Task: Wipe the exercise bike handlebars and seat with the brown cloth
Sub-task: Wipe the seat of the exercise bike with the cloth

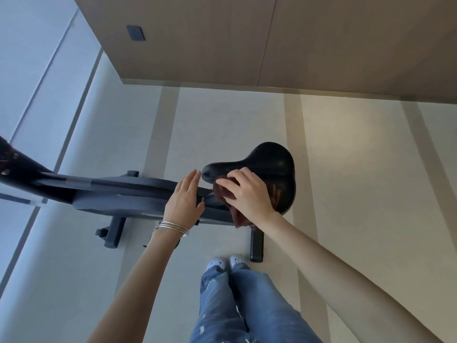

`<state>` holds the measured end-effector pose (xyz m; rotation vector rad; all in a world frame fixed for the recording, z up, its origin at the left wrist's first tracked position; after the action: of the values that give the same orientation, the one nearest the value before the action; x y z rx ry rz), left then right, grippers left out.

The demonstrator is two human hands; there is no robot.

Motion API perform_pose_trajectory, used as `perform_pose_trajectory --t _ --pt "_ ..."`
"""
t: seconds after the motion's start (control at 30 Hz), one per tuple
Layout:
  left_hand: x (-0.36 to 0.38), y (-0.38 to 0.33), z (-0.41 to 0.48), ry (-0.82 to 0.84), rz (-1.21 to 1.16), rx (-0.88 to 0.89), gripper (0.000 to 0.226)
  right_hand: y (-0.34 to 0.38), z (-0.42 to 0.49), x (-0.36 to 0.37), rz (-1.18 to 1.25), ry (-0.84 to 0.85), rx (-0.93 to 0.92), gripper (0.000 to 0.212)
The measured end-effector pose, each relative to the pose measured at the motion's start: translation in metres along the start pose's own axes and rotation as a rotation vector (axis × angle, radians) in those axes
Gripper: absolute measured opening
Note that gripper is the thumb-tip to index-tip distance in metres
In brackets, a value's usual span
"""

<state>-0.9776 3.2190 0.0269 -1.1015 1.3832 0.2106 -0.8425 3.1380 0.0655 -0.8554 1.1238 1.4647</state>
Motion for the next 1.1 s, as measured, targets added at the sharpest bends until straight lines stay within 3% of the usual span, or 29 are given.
perform_pose_trajectory --t 0.1,0.2,0.4,0.63,0.8,0.93,1.1 --pt "-0.006 -0.012 0.007 -0.016 0.027 0.068 0.075 -0.017 -0.004 -0.012 0.024 -0.060 0.228 0.035" --pt "-0.007 -0.030 0.018 -0.004 0.052 0.152 0.074 -0.027 -0.011 -0.015 -0.087 0.070 0.438 0.048" --pt "0.004 -0.054 0.032 0.087 0.095 0.265 0.072 -0.013 -0.041 -0.011 -0.240 0.158 0.510 0.074" --pt "0.007 -0.049 0.038 0.136 0.256 0.342 0.074 -0.025 -0.081 -0.031 -0.209 0.029 0.613 0.063" --pt "0.013 -0.075 0.039 0.116 0.304 0.432 0.069 -0.053 -0.138 -0.052 -0.005 0.010 0.990 0.056" --pt "0.032 -0.131 0.030 0.141 0.310 0.619 0.074 -0.073 -0.209 -0.078 0.025 -0.031 1.248 0.054" --pt "0.085 -0.215 -0.001 0.284 0.413 0.898 0.073 -0.071 -0.298 -0.111 0.022 -0.118 1.484 0.055"
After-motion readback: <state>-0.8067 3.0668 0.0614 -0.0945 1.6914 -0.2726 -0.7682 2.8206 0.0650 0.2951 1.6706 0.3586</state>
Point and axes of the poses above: each hand's wrist, its own z-axis towards the middle knuckle, its own x-axis out of the palm, y = z × x, the point moved 5 cm from there along z, towards the middle knuckle, and after that the axes turned 3 degrees about y, right-handed, at the moved point
